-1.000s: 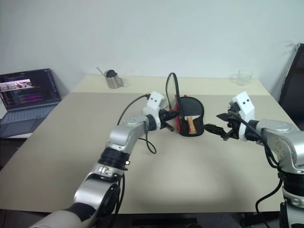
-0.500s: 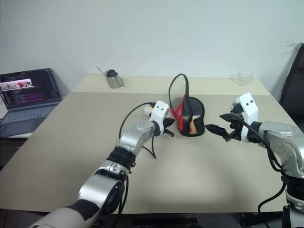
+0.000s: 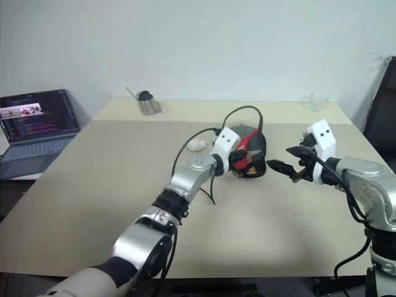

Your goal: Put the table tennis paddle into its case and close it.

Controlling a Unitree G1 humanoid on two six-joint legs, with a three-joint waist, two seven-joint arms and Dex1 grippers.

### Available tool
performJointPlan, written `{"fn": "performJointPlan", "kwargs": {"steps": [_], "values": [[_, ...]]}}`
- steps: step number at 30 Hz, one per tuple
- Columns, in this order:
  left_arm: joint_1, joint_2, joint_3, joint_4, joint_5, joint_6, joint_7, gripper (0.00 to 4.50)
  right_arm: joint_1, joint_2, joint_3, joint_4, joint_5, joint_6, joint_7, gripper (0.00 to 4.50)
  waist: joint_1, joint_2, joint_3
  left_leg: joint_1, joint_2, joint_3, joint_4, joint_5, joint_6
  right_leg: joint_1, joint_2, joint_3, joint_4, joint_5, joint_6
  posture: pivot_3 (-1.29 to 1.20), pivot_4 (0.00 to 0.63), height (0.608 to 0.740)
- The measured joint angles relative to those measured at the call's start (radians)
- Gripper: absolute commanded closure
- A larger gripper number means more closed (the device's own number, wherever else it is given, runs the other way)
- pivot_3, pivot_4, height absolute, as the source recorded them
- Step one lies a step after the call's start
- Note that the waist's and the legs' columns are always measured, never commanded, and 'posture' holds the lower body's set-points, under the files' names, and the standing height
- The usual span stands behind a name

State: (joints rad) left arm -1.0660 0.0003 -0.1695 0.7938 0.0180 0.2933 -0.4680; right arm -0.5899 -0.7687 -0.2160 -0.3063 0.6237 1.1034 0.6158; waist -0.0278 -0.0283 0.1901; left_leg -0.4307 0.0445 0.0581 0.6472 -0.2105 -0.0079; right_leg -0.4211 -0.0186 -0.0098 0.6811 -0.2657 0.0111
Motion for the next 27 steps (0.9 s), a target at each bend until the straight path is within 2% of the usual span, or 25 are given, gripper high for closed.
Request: {"fn": "performJointPlan", "kwargs": {"steps": [4, 7, 10, 15, 19, 23, 27], "values": [[0.006, 0.042, 0.003, 0.004, 0.006, 0.008, -0.001, 4.47, -0.001, 0.015, 0.001, 0.001, -0.001, 0.0, -0.015, 0.0, -0.002, 0.0, 0.0, 0.0, 0.0, 0.0, 0.0, 0.0, 0.0, 0.0, 0.001, 0.0, 0.0, 0.0, 0.0, 0.0, 0.15, 0.74], [0.015, 0.101, 0.018, -0.011, 0.003, 0.012, -0.021, 4.47, -0.038, 0.075, 0.001, 0.048, -0.013, 0.001, -0.069, 0.0, -0.005, 0.0, 0.0, 0.001, 0.001, 0.0, 0.0, 0.0, 0.0, 0.0, 0.001, 0.0, 0.001, 0.0, 0.0, 0.0, 0.15, 0.74], [0.053, 0.189, 0.021, -0.106, -0.023, 0.039, -0.136, 4.47, -0.098, 0.171, -0.001, 0.13, -0.026, 0.019, -0.166, 0.0, -0.006, 0.0, 0.0, 0.001, 0.002, 0.0, -0.001, 0.002, -0.002, 0.0, 0.001, 0.0, 0.001, 0.003, -0.004, 0.0, 0.15, 0.74], [0.152, 0.412, 0.036, -0.338, -0.103, 0.094, -0.396, 4.47, -0.165, 0.333, -0.004, 0.281, -0.067, 0.034, -0.318, 0.0, -0.006, 0.001, 0.0, 0.001, 0.003, 0.0, -0.001, 0.004, -0.007, -0.001, 0.0, 0.0, 0.001, 0.003, -0.005, 0.0, 0.15, 0.74], [0.188, 0.533, 0.077, -0.409, -0.135, 0.099, -0.48, 4.47, -0.186, 0.406, -0.002, 0.394, -0.108, 0.012, -0.386, 0.0, 0.002, 0.001, 0.0, 0.0, 0.002, 0.0, -0.001, 0.002, -0.003, -0.001, -0.001, 0.0, 0.001, 0.003, -0.005, 0.0, 0.15, 0.74], [0.255, 0.6, 0.101, -0.48, -0.161, 0.125, -0.526, 4.47, -0.223, 0.464, -0.01, 0.525, -0.143, -0.037, -0.441, 0.0, 0.003, 0.001, 0.0, 0.0, 0.002, 0.0, 0.0, 0.002, -0.003, -0.001, -0.002, 0.0, 0.001, 0.003, -0.004, 0.0, 0.15, 0.74], [0.307, 0.607, 0.114, -0.587, -0.206, 0.17, -0.535, 4.47, -0.25, 0.477, -0.022, 0.631, -0.174, -0.076, -0.474, 0.0, 0.004, 0.001, 0.0, -0.001, 0.002, -0.001, -0.001, 0.002, -0.003, -0.001, -0.001, -0.001, 0.001, 0.003, -0.004, 0.0, 0.15, 0.74]]}}
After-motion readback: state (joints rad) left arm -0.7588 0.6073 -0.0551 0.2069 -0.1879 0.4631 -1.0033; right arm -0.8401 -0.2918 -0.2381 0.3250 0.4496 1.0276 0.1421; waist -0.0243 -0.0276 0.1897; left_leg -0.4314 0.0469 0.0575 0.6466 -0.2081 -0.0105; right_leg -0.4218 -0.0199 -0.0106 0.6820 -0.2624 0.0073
